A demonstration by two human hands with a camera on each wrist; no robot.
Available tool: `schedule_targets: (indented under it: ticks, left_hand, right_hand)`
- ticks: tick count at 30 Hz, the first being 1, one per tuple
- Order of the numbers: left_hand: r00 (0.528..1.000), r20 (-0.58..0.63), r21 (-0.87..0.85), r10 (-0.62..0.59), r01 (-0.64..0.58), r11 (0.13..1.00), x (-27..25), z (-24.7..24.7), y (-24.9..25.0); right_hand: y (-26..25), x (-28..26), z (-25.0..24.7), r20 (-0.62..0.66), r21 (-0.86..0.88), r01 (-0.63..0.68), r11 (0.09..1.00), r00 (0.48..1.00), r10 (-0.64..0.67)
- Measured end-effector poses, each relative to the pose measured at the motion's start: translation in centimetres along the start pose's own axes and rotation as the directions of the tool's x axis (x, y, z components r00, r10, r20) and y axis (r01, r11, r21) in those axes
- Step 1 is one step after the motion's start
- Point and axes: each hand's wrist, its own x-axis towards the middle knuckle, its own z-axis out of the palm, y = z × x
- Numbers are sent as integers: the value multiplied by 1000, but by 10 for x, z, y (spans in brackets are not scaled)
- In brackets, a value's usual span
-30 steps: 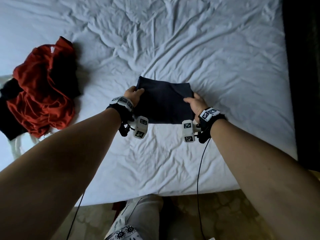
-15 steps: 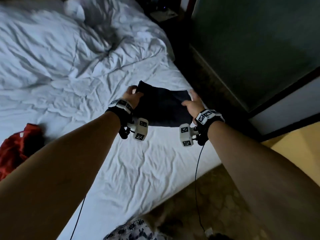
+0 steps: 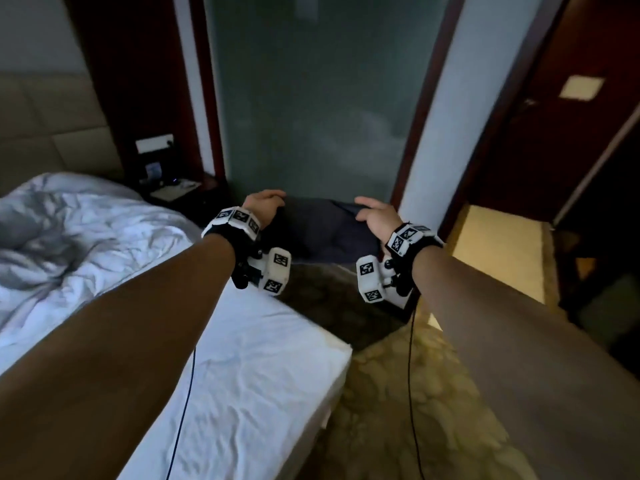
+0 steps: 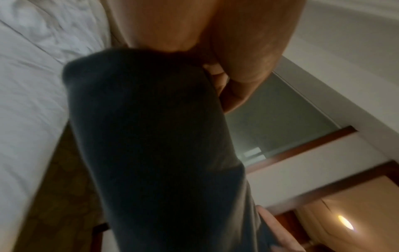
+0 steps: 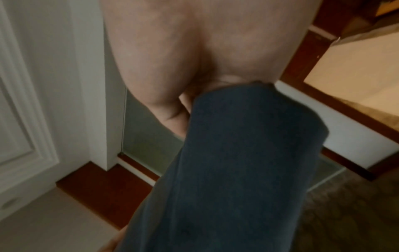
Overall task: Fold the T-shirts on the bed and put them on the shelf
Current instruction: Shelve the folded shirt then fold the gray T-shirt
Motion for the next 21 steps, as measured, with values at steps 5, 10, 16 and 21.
schedule_targets:
  ticks: [5, 10, 16, 21]
  left_hand:
    - [983, 132, 35, 125, -131, 991, 18, 94, 87]
    - [932, 292, 91, 216, -252, 963, 36, 181, 164]
    - [870, 414, -102, 269, -250, 963, 87, 286, 220]
    - [777, 522, -106, 351, -349, 931, 146, 370, 269]
  right_hand:
    - [-18, 5, -126, -187, 60, 22, 998, 982, -11]
    - [-40, 3, -229, -335, 101, 51, 994, 942, -15]
    - [-47, 28, -325, -453, 120, 60, 991, 891, 1]
    - [-53, 76, -398, -526, 97, 58, 994, 850, 2]
